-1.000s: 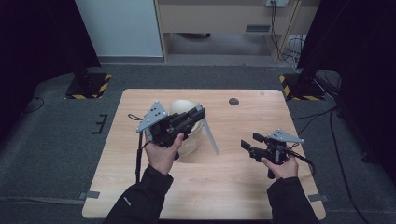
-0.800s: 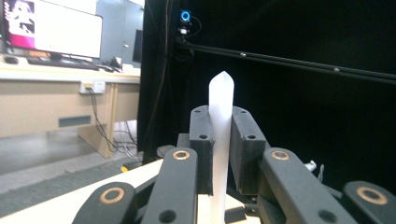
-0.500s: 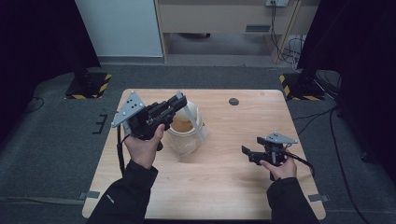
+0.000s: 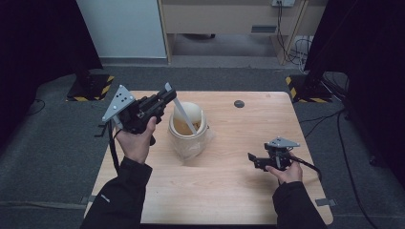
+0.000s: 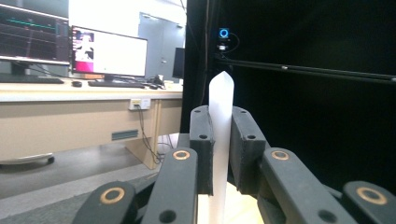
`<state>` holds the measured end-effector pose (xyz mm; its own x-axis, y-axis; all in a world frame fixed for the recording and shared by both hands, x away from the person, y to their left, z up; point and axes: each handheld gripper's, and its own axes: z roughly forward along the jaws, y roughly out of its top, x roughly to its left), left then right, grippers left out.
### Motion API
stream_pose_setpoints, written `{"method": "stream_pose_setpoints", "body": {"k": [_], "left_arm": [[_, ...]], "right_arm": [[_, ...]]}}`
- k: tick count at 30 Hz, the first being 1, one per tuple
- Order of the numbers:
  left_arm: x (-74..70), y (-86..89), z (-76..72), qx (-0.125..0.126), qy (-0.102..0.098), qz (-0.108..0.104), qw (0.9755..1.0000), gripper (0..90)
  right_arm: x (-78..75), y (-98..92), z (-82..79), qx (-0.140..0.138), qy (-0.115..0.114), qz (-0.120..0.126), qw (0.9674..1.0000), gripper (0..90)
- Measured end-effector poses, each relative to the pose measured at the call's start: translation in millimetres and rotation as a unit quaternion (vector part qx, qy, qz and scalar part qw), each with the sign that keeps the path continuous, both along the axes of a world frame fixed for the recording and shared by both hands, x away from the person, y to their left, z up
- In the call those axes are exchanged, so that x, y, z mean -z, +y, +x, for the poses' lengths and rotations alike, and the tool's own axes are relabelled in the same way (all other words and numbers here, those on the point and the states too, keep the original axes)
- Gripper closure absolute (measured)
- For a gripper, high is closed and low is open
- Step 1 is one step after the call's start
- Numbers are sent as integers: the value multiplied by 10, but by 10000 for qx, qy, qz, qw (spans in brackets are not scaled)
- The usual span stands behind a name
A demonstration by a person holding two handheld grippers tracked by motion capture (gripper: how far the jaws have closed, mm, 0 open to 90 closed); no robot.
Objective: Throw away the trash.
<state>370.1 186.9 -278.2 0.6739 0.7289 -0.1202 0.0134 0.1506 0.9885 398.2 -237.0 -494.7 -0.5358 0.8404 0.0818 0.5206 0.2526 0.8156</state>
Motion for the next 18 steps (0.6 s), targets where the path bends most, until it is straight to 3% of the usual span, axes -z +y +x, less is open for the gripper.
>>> {"method": "stream_pose_setpoints", "body": {"k": [9,18], "left_arm": [[39,84,115,-233,41,97,9997,800],[199,68,231,-325,134,213,9992,800]], "right_arm": [[24,-17,13,0,63,-74,10000,155],[29,-18,15,-25,61,-112,9999,155]]}}
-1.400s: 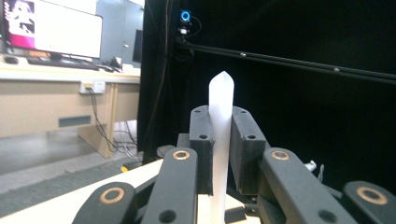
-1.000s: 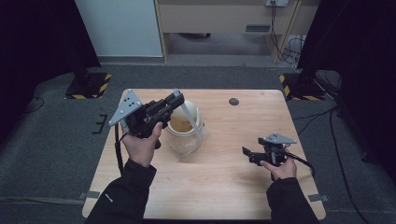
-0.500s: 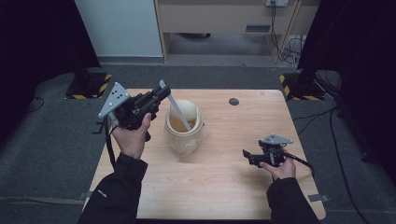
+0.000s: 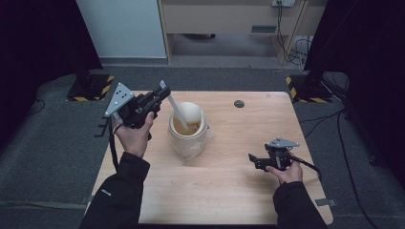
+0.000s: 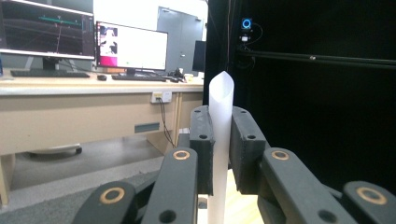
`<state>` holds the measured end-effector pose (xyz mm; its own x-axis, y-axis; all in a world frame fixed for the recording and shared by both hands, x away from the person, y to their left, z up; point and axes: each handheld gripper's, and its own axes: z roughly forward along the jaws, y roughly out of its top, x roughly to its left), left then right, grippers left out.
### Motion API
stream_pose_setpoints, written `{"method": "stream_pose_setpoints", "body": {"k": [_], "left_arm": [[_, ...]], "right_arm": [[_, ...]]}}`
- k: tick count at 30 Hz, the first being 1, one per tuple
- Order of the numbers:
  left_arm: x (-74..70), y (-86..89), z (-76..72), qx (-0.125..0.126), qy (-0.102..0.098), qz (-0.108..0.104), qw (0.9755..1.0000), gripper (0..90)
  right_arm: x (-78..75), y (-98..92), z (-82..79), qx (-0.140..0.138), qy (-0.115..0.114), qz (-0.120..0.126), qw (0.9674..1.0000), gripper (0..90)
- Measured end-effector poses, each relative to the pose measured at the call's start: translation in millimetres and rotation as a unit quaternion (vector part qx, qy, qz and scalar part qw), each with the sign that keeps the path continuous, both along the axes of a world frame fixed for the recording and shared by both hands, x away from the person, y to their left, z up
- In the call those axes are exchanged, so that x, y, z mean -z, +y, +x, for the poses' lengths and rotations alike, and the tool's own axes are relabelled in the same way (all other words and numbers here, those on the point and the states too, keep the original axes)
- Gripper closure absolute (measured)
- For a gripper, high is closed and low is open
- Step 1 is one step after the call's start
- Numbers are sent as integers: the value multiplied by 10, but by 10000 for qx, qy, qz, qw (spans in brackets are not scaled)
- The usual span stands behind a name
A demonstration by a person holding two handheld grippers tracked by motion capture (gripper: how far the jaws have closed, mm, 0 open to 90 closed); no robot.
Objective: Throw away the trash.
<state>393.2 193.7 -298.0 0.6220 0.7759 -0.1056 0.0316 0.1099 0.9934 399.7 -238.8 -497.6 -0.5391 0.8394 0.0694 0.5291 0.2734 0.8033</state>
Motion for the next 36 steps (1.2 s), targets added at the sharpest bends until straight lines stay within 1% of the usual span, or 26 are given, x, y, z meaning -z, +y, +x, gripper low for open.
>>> {"method": "stream_pose_setpoints", "body": {"k": [9,10,11,12,19,21,22,24,30,32,34,35,36], "left_arm": [[316,-90,85,65,300,56,9995,800],[352,-99,91,74,346,70,9993,800],[423,-113,101,97,432,94,9990,799],[423,-113,101,97,432,94,9990,799],[638,-145,124,103,655,157,9977,799],[716,-162,130,122,735,236,9969,799],[716,-162,130,122,735,236,9969,798],[772,-161,135,146,808,247,9963,798],[827,-131,125,187,908,236,9954,785],[846,-114,114,231,946,193,9951,773],[875,-67,74,258,1003,290,9942,732],[875,-67,74,258,1003,290,9942,720],[882,-41,55,259,1033,346,9937,720]], "right_arm": [[-2,-12,2,-21,13,3,10000,153],[-2,-13,3,-23,19,-1,10000,153],[-1,-12,2,-24,23,1,10000,153],[-1,-11,2,-23,25,-1,10000,153],[-3,-14,3,-34,18,-16,10000,153],[0,-11,3,-30,35,-20,10000,153],[0,-11,3,-30,35,-20,10000,153],[3,-7,2,-21,57,-24,10000,153],[15,-15,7,-38,66,-54,10000,151],[17,-17,8,-38,74,-59,9999,151],[20,-23,7,-33,91,-61,9999,150],[20,-23,7,-33,91,-61,9999,150],[18,-24,5,-26,107,-51,9999,150]]}}
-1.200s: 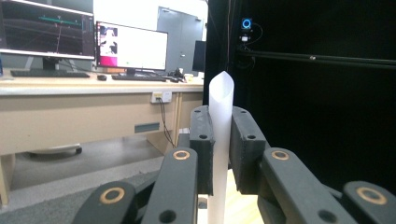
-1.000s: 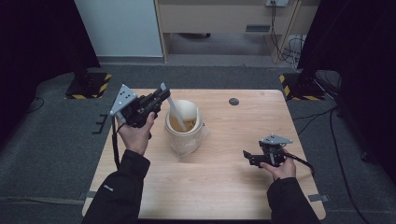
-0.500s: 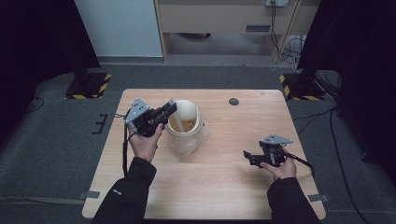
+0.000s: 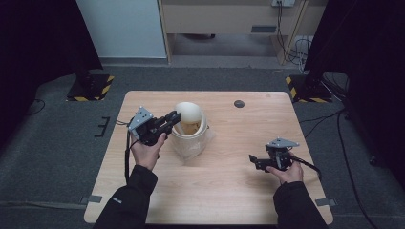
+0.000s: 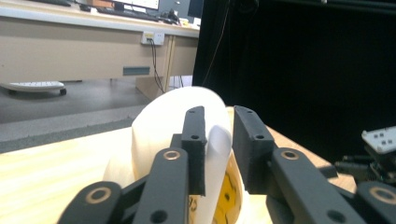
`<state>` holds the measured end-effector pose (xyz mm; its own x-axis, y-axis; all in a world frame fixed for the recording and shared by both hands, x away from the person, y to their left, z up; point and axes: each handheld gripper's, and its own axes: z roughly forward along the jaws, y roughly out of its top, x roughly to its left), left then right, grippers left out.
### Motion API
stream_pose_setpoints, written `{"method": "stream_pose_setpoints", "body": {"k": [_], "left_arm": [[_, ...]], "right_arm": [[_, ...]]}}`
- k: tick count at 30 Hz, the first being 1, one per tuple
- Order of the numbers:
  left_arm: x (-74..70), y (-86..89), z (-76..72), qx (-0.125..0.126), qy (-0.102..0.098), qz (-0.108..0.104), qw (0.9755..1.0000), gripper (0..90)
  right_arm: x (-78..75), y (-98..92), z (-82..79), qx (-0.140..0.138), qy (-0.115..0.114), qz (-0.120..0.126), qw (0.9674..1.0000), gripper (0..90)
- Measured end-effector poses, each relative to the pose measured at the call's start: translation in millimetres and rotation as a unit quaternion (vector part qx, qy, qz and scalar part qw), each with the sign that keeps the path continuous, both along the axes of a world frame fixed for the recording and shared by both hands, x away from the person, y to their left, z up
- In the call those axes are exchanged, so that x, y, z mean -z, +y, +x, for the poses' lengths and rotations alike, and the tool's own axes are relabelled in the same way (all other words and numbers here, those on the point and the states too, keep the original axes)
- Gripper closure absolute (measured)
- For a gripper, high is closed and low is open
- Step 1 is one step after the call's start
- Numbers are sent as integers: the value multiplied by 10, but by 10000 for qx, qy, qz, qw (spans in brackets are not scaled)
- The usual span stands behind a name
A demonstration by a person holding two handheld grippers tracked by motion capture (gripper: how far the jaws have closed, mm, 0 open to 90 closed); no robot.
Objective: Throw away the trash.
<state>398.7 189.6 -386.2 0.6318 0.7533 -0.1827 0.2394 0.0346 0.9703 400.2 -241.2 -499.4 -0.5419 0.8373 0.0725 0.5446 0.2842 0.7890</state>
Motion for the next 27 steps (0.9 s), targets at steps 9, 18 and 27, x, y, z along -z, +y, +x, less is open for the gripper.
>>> {"method": "stream_pose_setpoints", "body": {"k": [9,18,27], "left_arm": [[103,342,-253,-228,40,192,9995,559],[523,738,-472,-600,583,709,9940,369],[1038,1036,-448,-947,1544,1580,9707,197]], "right_arm": [[3,-49,-1,115,16,-8,9999,138],[47,-83,-2,187,149,-113,9997,124],[108,-143,1,307,303,-346,9985,104]]}}
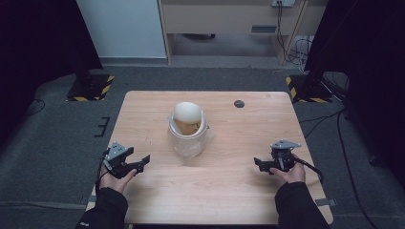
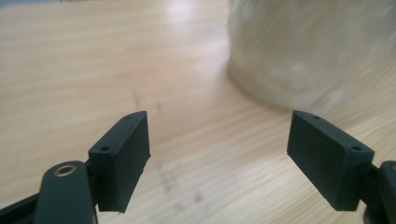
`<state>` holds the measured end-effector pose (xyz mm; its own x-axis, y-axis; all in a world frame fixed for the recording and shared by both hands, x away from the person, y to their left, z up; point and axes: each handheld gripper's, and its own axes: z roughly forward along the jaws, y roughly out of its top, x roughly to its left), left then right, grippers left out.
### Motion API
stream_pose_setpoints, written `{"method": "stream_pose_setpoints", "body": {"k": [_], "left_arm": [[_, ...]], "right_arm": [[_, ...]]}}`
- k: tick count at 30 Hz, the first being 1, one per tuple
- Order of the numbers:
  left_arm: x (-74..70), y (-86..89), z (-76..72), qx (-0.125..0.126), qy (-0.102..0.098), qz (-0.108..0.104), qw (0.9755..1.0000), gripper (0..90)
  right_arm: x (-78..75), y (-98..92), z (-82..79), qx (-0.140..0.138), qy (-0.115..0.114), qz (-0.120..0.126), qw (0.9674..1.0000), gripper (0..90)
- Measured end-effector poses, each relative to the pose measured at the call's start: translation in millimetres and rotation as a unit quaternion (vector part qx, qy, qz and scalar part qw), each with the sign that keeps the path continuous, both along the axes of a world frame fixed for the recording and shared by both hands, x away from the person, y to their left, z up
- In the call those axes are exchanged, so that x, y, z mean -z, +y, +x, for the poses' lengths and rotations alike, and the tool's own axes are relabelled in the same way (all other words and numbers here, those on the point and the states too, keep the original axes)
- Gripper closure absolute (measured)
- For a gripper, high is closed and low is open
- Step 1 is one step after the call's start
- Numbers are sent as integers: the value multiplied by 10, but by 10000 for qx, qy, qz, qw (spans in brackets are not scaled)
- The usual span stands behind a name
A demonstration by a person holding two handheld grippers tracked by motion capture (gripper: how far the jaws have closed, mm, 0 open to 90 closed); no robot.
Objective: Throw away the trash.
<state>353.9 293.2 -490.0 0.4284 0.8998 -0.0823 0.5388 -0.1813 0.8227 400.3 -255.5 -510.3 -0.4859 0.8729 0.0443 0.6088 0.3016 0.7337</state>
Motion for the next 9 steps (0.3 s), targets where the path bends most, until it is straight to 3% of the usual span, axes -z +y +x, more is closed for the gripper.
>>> {"method": "stream_pose_setpoints", "body": {"k": [2,3,9], "left_arm": [[72,67,24,-116,151,223,9996,181],[132,113,38,-208,318,369,9986,169],[227,118,54,-191,604,629,9960,145]], "right_arm": [[15,-20,2,18,47,-35,10000,103],[32,-39,7,34,86,-100,9999,102],[72,-96,22,113,159,-232,9995,100]]}}
